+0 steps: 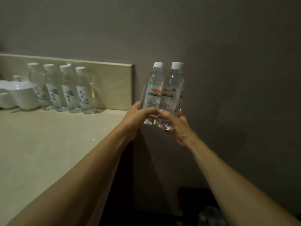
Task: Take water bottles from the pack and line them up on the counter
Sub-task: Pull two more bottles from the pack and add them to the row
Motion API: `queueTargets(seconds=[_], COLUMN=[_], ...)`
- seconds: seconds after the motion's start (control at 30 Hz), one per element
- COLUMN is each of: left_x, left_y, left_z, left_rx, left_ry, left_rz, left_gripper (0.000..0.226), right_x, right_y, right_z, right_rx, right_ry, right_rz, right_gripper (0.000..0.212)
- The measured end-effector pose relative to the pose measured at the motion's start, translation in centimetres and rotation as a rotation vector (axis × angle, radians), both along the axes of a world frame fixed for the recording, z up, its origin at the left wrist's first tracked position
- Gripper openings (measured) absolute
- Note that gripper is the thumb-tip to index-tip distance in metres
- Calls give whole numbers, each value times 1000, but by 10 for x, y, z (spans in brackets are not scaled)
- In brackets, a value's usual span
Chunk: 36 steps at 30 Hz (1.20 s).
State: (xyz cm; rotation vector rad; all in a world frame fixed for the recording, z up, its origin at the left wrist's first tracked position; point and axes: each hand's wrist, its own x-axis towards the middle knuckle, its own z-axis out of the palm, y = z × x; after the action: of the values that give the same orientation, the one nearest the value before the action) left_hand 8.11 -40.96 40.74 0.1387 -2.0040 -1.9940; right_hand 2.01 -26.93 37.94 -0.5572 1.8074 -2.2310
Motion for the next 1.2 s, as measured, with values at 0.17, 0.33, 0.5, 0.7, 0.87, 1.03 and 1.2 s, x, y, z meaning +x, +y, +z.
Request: queueTargets(seconds=[0.17,0.33,0.5,0.7,0.87,1.03,1.2], left_x=[17,35,52,64,61,58,50], left_y=[-40,-70,-90,-114,-145,-179,-198], left_z=[-6,-12,-20,-33,-36,-35,-36], left_rx=[-14,-60,-56,-117,-113,-134,-93], left_ry=[19,5,-24,-70,-77,-53,-12], left_rz=[19,117,256,384,340,165,61], left_gripper=[35,41,49,32,30,40,43], right_x=[9,13,27,51,55,60,72], right_y=[-47,-85,-113,-136,-162,-189,-206], right_z=[-2,-5,-17,-22,-22,-26,-28], right_rx=[-16,-10,11,63,96,158,174], right_ry=[56,51,84,105,127,107,127], right_rz=[-15,41,45,35,-19,-132,-265], right_gripper=[45,66,48,44,52,57,63])
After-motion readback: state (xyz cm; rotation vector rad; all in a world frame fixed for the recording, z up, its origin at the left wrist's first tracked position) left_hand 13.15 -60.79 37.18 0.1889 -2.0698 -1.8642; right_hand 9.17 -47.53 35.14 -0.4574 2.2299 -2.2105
